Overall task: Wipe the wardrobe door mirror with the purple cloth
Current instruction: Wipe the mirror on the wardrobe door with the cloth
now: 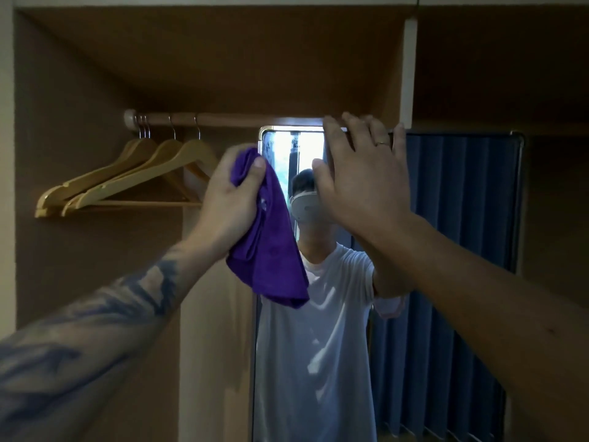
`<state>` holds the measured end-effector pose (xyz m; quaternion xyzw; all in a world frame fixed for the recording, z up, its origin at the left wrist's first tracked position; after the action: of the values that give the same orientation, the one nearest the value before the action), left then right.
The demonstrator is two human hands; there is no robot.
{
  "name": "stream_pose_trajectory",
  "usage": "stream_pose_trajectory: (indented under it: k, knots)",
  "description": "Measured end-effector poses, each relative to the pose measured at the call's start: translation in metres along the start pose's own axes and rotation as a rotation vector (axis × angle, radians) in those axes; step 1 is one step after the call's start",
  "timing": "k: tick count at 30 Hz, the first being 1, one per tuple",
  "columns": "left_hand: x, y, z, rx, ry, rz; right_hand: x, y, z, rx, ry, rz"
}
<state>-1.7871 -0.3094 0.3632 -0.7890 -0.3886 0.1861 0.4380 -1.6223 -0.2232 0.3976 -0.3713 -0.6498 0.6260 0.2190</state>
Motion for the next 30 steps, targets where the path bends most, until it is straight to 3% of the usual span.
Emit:
stream_pose_trajectory:
  k: [6, 11, 19, 25, 30]
  knots:
    - [0.004, -0.054, -0.039, 0.18, -0.204, -0.018, 0.011, 0.021, 0.0, -0.011, -0.012, 0.031]
    - [0.002, -0.064, -0.034, 0.094, -0.085, 0.132, 0.025, 0.037, -0.002, -0.064, 0.06, 0.05]
    - [0.006, -0.042, -0.022, -0.184, 0.351, 0.042, 0.026, 0.044, 0.001, -0.04, 0.013, 0.012]
    - [0.004, -0.01, -0.003, -0.079, 0.261, -0.087, 0.026, 0.049, 0.005, -0.015, -0.005, 0.052]
    - [0.003, 0.035, 0.024, -0.05, 0.176, -0.056, 0.033, 0.06, 0.009, -0.026, 0.011, 0.018]
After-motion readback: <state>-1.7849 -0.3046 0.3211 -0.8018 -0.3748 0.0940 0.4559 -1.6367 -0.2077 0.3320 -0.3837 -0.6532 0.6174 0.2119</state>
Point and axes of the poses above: each hand's wrist, its own y-axis away from the middle knuckle, its own x-axis out of the palm, z = x × y, the point moved 3 cm from there along -y, towards the middle knuckle, and after that the axes turned 5 degrees about -z, right-handed, at the moved point
